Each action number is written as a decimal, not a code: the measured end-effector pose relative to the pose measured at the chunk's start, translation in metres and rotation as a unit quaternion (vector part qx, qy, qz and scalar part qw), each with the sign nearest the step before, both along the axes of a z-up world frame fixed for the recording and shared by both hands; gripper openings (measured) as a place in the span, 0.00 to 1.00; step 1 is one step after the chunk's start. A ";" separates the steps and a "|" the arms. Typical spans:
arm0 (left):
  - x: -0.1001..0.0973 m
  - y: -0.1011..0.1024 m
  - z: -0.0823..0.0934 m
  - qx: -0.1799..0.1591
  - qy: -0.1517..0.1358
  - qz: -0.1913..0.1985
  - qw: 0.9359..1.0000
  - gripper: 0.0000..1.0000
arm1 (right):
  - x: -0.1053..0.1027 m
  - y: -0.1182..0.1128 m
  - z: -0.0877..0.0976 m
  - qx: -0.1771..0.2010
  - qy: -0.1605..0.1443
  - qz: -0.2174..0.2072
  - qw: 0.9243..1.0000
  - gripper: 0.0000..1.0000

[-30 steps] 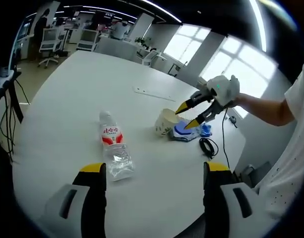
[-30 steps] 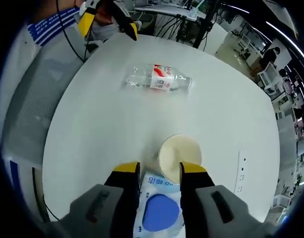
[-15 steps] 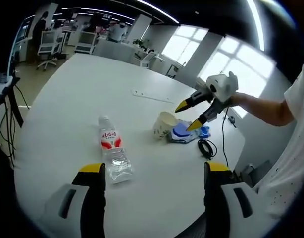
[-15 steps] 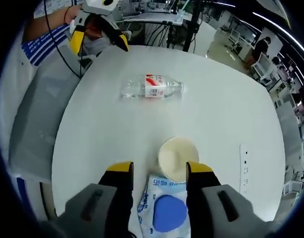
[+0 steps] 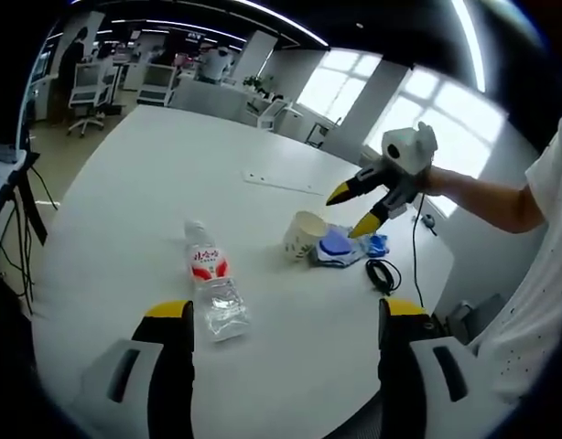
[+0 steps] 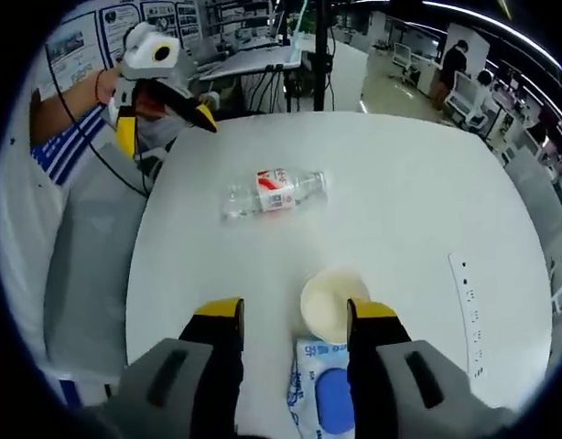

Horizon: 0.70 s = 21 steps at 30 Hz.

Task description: Arrange the tabletop items into an orderly group along one side of the table until the central work area is clear of visible clutter.

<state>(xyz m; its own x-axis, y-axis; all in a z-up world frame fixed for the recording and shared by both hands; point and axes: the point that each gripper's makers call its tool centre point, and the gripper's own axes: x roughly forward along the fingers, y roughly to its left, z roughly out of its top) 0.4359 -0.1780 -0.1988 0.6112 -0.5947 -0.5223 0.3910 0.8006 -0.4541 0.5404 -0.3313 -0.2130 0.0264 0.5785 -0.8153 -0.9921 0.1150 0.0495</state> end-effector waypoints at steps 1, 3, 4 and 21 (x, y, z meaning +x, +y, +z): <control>0.000 0.000 0.000 0.000 -0.001 0.000 1.000 0.85 | -0.001 0.003 0.003 0.005 0.003 -0.004 1.000 0.44; -0.001 0.001 0.002 -0.003 -0.003 0.002 1.000 0.85 | -0.001 0.008 0.007 0.012 0.005 -0.007 1.000 0.44; -0.001 0.002 0.002 -0.003 -0.003 0.003 1.000 0.84 | -0.002 0.009 0.008 0.013 0.005 -0.007 1.000 0.44; -0.005 0.016 0.006 -0.011 -0.015 0.016 1.000 0.84 | -0.015 0.080 0.023 0.065 0.074 -0.027 0.995 0.44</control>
<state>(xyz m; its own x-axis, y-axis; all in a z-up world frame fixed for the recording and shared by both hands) 0.4306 -0.1616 -0.1930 0.6450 -0.5857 -0.4908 0.3792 0.8029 -0.4599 0.5256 -0.2516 -0.1902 -0.0554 0.6797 -0.7314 -0.9654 0.1505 0.2130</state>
